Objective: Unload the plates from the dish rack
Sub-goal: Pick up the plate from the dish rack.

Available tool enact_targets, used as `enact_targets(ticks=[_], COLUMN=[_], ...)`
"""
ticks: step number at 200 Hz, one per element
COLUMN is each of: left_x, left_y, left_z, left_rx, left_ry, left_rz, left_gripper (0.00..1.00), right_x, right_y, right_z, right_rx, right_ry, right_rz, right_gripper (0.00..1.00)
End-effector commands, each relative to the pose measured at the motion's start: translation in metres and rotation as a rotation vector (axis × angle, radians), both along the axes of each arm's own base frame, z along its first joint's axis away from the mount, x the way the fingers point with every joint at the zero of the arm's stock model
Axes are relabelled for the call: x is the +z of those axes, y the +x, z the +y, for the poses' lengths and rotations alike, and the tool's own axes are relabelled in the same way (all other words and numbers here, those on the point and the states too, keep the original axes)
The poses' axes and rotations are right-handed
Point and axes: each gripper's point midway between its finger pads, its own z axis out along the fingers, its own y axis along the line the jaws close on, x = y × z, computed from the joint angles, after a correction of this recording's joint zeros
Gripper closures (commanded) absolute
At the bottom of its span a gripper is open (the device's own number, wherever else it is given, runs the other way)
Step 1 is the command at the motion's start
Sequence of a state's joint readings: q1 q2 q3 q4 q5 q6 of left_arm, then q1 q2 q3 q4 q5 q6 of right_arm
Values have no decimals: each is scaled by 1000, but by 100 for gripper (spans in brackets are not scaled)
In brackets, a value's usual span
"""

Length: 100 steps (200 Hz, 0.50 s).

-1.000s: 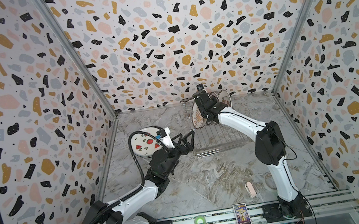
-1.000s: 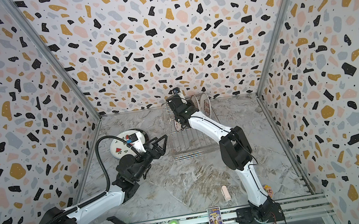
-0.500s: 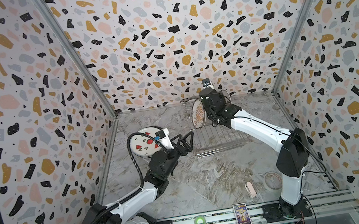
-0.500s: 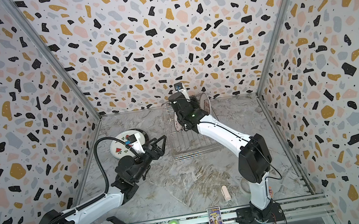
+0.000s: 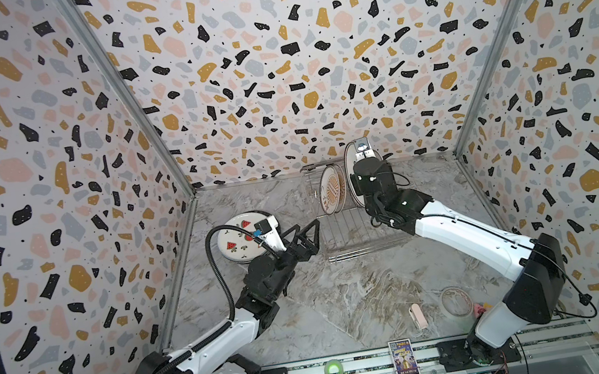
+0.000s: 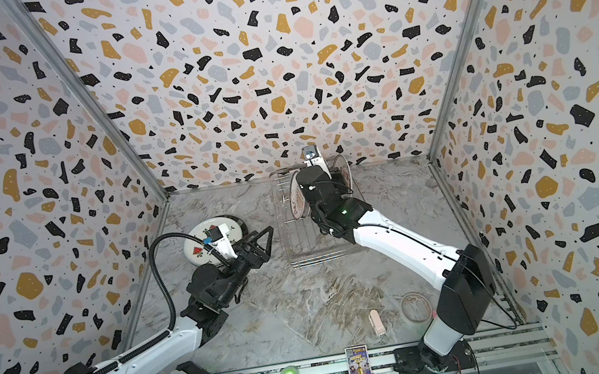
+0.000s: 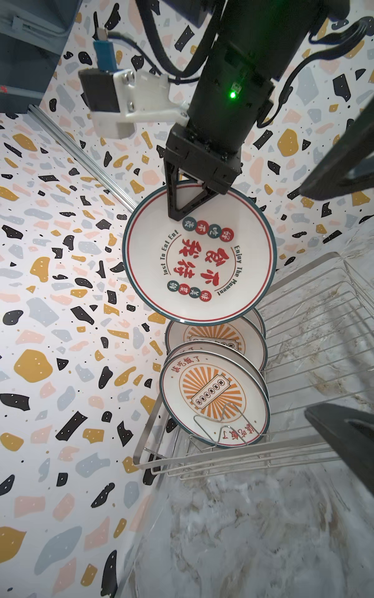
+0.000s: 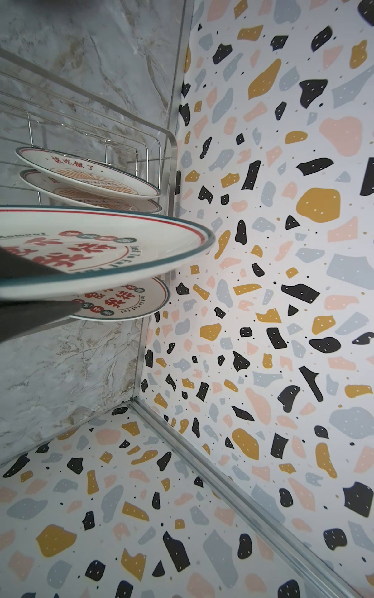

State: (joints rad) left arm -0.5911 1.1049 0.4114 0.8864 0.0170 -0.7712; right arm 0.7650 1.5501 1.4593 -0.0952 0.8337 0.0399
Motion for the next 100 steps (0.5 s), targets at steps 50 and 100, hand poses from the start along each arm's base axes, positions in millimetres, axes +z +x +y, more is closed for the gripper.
enact_targets(ticks=[50, 100], left_x=[10, 12], left_y=[-19, -34], left_z=[-6, -10], left_rx=[-78, -144], left_ry=[59, 51], left_rz=[-79, -104], left_gripper=[0, 0], right_x=[37, 35], right_y=[-37, -56], right_z=[-7, -4], right_rx=[271, 538], right_ry=[296, 496], right_rz=[-71, -30], right_gripper=[95, 95])
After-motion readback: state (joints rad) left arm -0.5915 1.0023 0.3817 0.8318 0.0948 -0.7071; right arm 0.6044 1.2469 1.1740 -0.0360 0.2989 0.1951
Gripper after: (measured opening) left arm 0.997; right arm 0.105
